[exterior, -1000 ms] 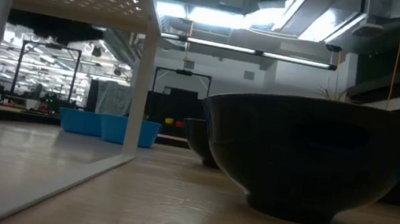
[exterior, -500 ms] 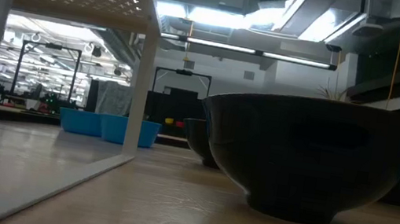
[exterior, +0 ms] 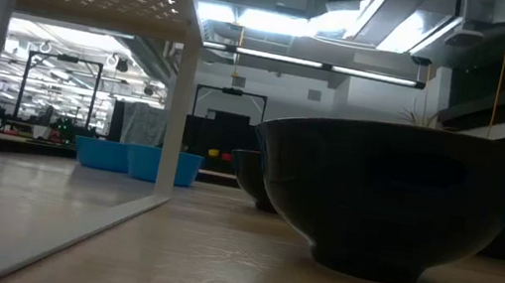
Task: Pick & Place Mini bowls
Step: Put the blue bowl on the shelf
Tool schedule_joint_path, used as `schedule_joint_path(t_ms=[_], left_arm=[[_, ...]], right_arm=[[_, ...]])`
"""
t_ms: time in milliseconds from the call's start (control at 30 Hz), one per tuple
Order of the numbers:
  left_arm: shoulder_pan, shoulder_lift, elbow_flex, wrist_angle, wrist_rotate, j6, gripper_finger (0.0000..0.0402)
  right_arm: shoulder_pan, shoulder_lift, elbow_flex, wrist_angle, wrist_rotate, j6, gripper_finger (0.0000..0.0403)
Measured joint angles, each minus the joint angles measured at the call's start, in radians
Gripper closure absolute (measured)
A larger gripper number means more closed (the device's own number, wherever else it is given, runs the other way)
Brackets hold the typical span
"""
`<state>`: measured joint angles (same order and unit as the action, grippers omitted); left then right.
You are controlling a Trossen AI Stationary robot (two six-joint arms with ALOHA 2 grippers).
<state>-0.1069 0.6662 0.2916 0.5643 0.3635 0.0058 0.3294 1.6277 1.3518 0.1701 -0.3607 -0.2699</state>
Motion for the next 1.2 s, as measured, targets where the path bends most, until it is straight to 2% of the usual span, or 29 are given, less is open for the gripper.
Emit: schedule_joint_path(t_ms=[233, 367, 467, 833, 933, 1067, 1200], left_arm=[[-0.069, 0.252, 0.168, 0.039, 0.039, 0.045, 0.0171], [-0.084, 0.342, 0.248, 0.039, 0.178, 0.044, 0.0169], [-0.097, 0.387, 0.293, 0.039, 0.257, 0.044, 0.0172], [-0.13, 0.527, 0.406, 0.043, 0.26, 0.104, 0.0185], [-0.135, 0.559, 0.435, 0.046, 0.309, 0.113, 0.0191], [-0.135, 0.593, 0.47, 0.046, 0.43, 0.112, 0.0212], [-0.135, 0.602, 0.482, 0.047, 0.474, 0.113, 0.0251]], right_arm=[[0.0, 0.007, 0.0, 0.006, -0.026, 0.0, 0.0402], [0.0, 0.007, 0.0, 0.016, -0.088, 0.0, 0.0402], [0.0, 0.007, 0.0, 0.02, -0.104, 0.0, 0.0402], [-0.006, 0.007, 0.0, 0.058, -0.138, 0.0, 0.0401], [-0.011, 0.007, 0.0, 0.059, -0.147, 0.001, 0.0401], [-0.016, 0.007, 0.0, 0.059, -0.141, 0.004, 0.0401], [-0.015, 0.008, 0.0, 0.077, -0.135, 0.004, 0.0398]])
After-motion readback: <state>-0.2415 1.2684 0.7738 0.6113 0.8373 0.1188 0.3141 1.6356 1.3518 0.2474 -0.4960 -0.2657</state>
